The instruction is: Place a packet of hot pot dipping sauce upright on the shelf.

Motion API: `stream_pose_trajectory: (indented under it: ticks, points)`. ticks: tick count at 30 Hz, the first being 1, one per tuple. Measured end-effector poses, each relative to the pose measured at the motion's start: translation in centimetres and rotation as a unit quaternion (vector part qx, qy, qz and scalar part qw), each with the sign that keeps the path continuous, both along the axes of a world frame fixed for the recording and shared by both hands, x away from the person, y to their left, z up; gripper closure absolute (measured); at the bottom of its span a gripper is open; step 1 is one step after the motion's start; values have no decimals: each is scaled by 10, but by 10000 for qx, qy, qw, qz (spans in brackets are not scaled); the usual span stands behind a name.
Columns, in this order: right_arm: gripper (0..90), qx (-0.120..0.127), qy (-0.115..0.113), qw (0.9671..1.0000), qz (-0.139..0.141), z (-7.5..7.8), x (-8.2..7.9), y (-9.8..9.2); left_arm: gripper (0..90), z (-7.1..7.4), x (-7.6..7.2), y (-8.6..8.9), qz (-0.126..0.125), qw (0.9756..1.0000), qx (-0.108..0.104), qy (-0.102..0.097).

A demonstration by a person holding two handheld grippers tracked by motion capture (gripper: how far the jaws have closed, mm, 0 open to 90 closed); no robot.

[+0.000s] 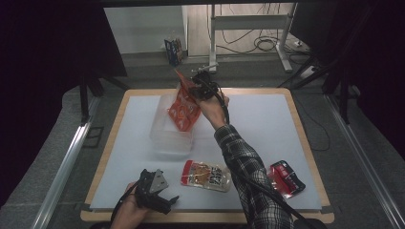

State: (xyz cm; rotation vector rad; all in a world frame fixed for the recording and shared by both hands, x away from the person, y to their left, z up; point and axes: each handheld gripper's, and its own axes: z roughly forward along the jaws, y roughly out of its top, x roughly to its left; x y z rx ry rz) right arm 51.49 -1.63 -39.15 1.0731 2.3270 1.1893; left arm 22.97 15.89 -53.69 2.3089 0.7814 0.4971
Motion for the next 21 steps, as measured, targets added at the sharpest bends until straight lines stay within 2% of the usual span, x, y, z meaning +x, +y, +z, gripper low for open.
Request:
stream_pose_trajectory:
  ticks: [2,5,13,17,21]
  points:
    - [807,6,-8,10000,55,4,1,-1,11,0,0,0,5,10000,-7,0]
    - [603,136,47,9998,168,6,2,-2,11,0,0,0,4,10000,4,-3]
    - [259,-114,-73,9988,469,6,1,-1,11,0,0,0,6,10000,13,-1]
    - [117,-316,-172,9967,723,6,0,-4,11,0,0,0,3,10000,21,6]
    - [42,-450,-214,9955,807,6,-3,-8,11,0,0,-1,4,10000,25,7]
